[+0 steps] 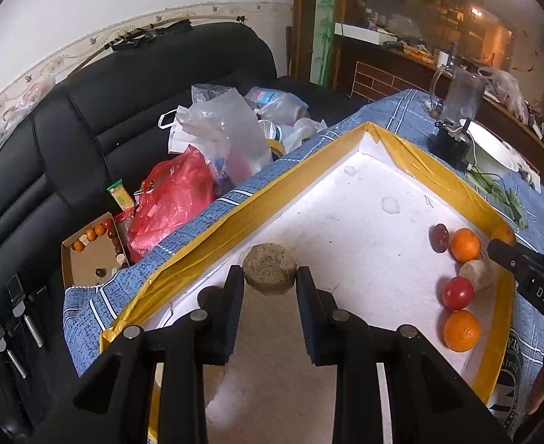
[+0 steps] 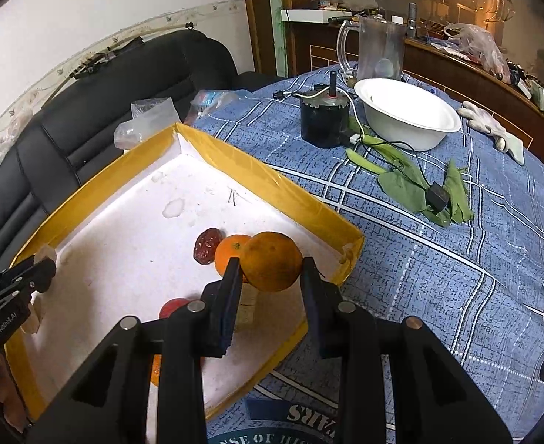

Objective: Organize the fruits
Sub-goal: 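Open the right gripper to drop the orange while the left drops the brown ball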

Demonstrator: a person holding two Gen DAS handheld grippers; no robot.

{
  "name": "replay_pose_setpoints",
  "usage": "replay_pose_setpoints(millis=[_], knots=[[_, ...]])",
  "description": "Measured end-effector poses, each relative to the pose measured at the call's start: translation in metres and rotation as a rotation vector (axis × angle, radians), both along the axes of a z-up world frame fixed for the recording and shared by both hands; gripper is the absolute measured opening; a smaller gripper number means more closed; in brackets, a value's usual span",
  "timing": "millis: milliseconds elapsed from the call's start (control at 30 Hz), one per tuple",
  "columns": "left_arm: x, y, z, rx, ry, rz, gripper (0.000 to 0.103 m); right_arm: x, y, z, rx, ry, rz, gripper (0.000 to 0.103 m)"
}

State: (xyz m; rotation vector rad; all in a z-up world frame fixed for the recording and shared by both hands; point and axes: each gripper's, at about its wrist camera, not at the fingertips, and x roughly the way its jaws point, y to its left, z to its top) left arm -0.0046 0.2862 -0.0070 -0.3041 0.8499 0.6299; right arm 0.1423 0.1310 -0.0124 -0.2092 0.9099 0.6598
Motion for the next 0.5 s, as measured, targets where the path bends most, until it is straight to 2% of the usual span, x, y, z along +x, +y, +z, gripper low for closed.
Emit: replay_pose_setpoints(millis=[433,500], knots=[[-0.0016,0.0044,-0.0013,-0.011,-0.002,0.015,0.029,0.0002,0.0052,-0.0044,-0.027,0.019,0.005,0.035],[-0.0038,0.006,-0.0009,-0.019,-0.008,0.025,0.029,-0.0005,0.0045,-0.0036,-0.031,0.015,0.003,0.04]])
